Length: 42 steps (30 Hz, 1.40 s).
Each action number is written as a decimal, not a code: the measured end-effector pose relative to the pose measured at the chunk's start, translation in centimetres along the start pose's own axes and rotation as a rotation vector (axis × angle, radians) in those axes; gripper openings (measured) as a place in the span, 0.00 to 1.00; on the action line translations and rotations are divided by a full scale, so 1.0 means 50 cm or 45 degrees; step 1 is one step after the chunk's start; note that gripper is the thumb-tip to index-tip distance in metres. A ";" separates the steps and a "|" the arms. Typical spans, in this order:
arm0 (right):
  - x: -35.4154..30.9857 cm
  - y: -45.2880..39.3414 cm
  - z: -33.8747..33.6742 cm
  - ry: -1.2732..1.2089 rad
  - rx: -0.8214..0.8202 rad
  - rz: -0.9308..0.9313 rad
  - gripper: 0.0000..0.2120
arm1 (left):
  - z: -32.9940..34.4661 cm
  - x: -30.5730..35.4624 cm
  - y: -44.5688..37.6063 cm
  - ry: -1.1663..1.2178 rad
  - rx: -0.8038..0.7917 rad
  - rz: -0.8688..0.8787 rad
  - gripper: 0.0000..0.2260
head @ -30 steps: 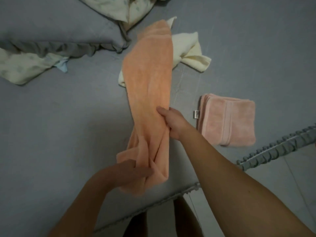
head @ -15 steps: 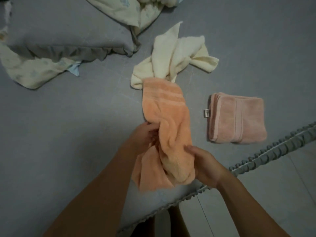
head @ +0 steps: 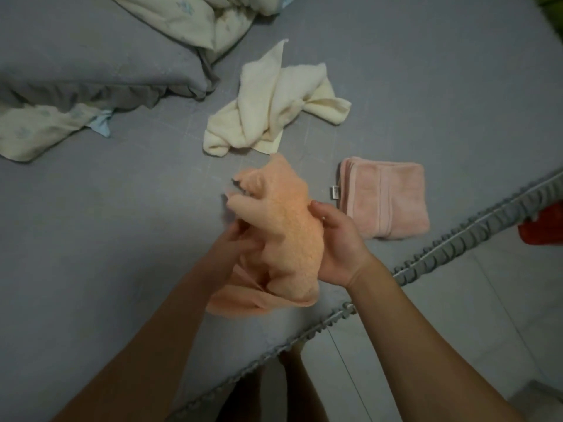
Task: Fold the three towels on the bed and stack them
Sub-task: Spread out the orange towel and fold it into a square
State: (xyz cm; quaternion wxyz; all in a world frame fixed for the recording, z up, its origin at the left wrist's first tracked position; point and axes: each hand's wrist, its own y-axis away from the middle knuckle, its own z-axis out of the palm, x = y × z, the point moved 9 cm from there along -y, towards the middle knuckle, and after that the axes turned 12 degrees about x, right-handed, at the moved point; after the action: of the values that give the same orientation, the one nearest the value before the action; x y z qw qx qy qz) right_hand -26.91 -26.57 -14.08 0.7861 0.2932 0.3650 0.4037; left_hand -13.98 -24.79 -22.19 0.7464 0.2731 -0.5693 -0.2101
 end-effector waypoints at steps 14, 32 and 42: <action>-0.040 -0.007 -0.126 0.039 0.457 -0.041 0.27 | -0.063 0.074 0.101 0.645 0.165 -0.063 0.14; -0.011 0.031 -0.140 0.639 0.682 0.355 0.12 | -0.252 0.152 0.143 0.588 0.653 0.026 0.13; -0.327 0.146 0.136 0.719 0.748 -0.743 0.15 | -0.264 0.489 0.270 0.517 0.576 0.308 0.24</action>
State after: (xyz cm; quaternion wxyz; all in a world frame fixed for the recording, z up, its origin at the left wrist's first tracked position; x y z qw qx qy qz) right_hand -31.15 -37.90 0.76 0.6209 0.2671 0.7287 0.1106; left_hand 5.23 -27.54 1.81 0.7847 0.3988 -0.4694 0.0707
